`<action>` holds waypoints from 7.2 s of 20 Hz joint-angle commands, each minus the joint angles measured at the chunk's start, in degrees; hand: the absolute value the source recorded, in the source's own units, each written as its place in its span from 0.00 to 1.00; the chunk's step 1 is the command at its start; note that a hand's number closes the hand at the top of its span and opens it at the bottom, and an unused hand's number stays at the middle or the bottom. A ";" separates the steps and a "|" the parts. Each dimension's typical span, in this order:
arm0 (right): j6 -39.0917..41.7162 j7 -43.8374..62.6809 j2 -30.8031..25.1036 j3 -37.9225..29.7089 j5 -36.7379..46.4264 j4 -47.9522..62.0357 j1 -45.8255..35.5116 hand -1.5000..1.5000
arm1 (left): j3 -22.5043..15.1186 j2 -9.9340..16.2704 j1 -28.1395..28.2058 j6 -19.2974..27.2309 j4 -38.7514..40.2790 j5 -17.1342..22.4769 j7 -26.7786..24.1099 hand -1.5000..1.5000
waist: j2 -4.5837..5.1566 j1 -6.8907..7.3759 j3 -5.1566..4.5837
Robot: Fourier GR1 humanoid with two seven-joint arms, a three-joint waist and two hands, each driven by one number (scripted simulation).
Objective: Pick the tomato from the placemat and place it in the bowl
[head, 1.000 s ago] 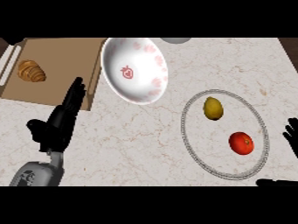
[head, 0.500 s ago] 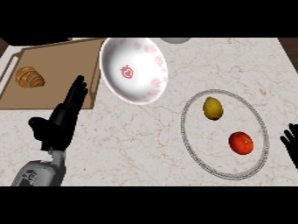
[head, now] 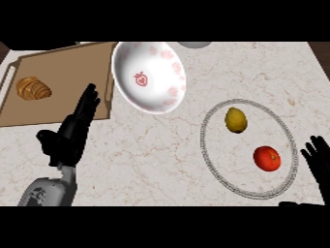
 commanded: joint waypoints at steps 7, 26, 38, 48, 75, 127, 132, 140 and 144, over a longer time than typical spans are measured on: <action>0.65 -4.13 5.64 0.19 4.56 7.55 -3.65 0.00 | 3.30 -0.20 1.65 -3.47 -3.47 -0.69 2.37 0.50 | 0.00 0.07 0.01; -1.67 -14.34 4.19 5.12 20.41 24.97 -12.58 1.00 | 2.96 -2.87 0.76 -4.09 0.53 -3.38 -0.74 0.50 | 0.09 0.17 0.02; -5.22 -19.08 10.86 12.25 25.82 19.54 -11.91 1.00 | 2.34 -2.86 4.70 -5.51 -3.06 -3.85 -0.50 0.50 | -0.13 0.54 0.01; -21.94 -33.69 14.75 49.07 14.17 11.79 -26.53 1.00 | 2.48 -3.60 -1.41 -5.96 0.86 -3.50 -0.33 0.50 | 0.14 3.92 0.22; -40.79 15.66 14.78 38.12 39.95 -16.31 -44.02 1.00 | 5.15 -2.96 0.09 -5.52 -0.60 -3.63 -0.18 0.50 | 0.04 0.44 -0.02; -13.27 -46.49 13.84 -4.31 -0.65 71.86 -73.11 0.00 | 4.38 -5.31 -2.73 -4.50 -0.80 -5.94 3.21 0.50 | 0.50 1.60 0.06; -0.42 -48.85 10.37 -5.98 -3.54 73.31 -66.70 0.00 | 6.24 -4.96 -3.49 -5.01 2.37 -5.13 -0.80 0.50 | 0.60 1.06 0.06; 11.66 -57.55 8.43 -4.80 -1.21 78.70 -63.54 0.00 | 3.34 -6.65 0.21 -4.60 0.47 -6.77 -0.54 0.50 | 0.58 1.56 0.08; 10.18 -61.20 10.77 -3.13 0.97 77.95 -60.77 0.00 | 3.64 -6.65 0.80 -5.21 -1.69 -5.58 1.08 0.50 | 0.34 1.18 0.06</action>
